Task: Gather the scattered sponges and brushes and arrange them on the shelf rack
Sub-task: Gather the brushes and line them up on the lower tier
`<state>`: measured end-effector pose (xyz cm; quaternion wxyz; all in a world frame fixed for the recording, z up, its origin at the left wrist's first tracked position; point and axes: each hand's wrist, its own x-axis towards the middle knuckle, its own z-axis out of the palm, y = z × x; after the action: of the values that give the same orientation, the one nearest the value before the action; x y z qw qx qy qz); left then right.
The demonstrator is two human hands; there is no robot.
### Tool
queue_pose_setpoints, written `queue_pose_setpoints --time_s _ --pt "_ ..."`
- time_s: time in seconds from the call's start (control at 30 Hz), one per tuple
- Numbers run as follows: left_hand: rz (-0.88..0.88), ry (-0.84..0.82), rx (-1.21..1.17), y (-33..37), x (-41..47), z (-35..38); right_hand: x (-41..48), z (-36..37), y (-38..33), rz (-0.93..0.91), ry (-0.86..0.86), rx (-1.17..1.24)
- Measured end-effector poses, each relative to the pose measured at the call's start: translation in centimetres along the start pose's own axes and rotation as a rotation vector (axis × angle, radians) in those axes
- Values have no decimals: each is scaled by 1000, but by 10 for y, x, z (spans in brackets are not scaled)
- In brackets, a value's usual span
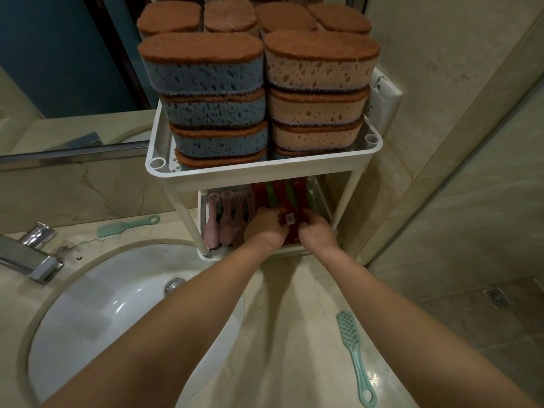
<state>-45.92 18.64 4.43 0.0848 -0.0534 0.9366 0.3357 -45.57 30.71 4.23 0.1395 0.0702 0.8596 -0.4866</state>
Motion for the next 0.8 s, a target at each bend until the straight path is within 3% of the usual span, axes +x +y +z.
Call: queue_pose_setpoints --time_s 0.3,0.57,0.8 --pt "184 -60 401 2 -5 4 0 5 -2 -9 -37 -298" --pt "197 -132 505 0 -4 9 4 2 1 -92 -103 -596" --pt "169 -190 480 -1 -6 4 -5 -2 3 -141 -102 -562"
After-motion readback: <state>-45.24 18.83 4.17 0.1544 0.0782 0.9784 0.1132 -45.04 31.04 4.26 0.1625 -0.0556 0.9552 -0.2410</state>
